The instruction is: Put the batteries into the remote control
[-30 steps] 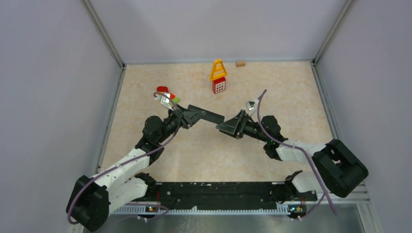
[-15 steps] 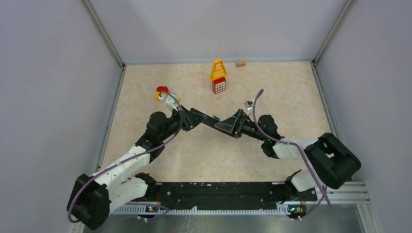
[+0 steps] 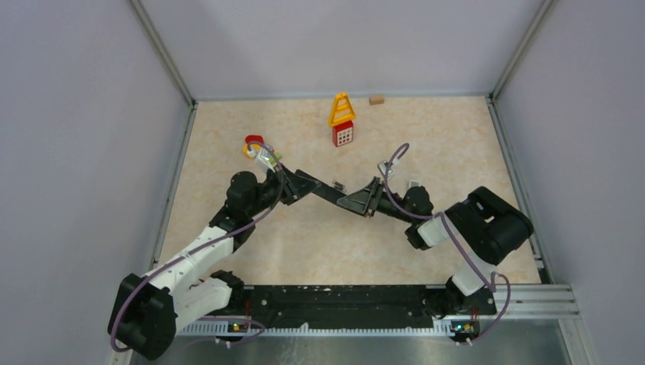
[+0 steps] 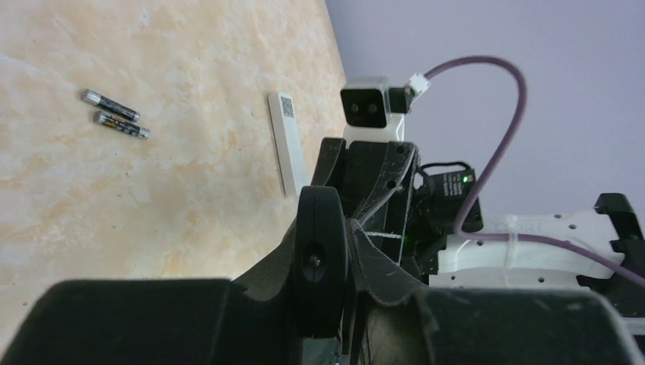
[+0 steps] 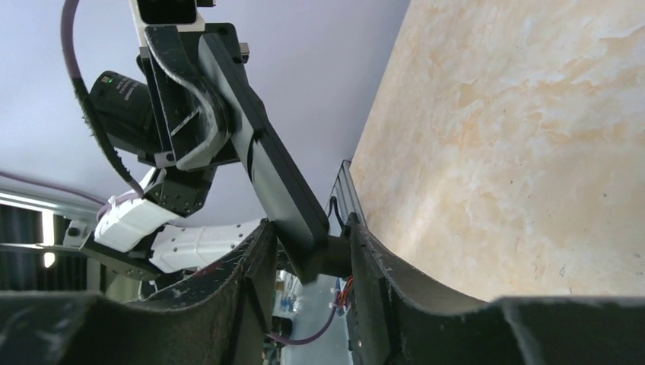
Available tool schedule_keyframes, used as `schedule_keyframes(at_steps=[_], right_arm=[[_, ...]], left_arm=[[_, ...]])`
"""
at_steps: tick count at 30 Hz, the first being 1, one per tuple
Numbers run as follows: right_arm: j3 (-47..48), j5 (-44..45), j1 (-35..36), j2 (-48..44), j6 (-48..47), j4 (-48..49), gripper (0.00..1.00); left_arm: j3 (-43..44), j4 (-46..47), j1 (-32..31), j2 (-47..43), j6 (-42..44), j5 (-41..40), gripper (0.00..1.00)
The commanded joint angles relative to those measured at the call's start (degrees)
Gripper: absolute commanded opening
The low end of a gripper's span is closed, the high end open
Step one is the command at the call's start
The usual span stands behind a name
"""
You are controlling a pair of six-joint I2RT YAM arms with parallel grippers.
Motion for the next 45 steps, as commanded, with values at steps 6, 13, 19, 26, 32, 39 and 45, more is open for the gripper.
schedule_keyframes(at_steps=[6,13,19,26,32,39,45], right_arm=[[-2.78,-1.22,-2.15,7.78,3.91,16.64,0.31],[-3.14,1.19,-2.13,2.27,0.80,8.06,0.51],[-4.29,7.12,-2.16,-4.99,-6.50,-14.10,0.55],[-1.22,13.57,-2.07,-13.35,-16.18,-37.76,0.54],[10.22,23.13,-1.36,-16.33,-33.23,-60.53,0.50],[24.55,30.70,2.95,-6.44,-48.99,-69.13,0.35],[33.03,32.88,5.25,3.95,-60.36,-72.07,0.34]], left_arm=[[3.59,2.45,2.92,-4.41,-2.61,3.21,0.00],[6.21,-14.20,2.92,-4.19,7.05,-6.39,0.00],[5.38,-18.26,2.84,0.96,9.75,-11.46,0.00],[3.48,-17.25,2.75,4.20,11.13,-13.54,0.00],[4.86,-22.03,2.75,3.28,14.14,-19.19,0.00],[6.38,-24.17,2.82,1.33,19.03,-18.03,0.00],[7.29,-23.30,2.92,-2.38,26.12,-7.34,0.00]])
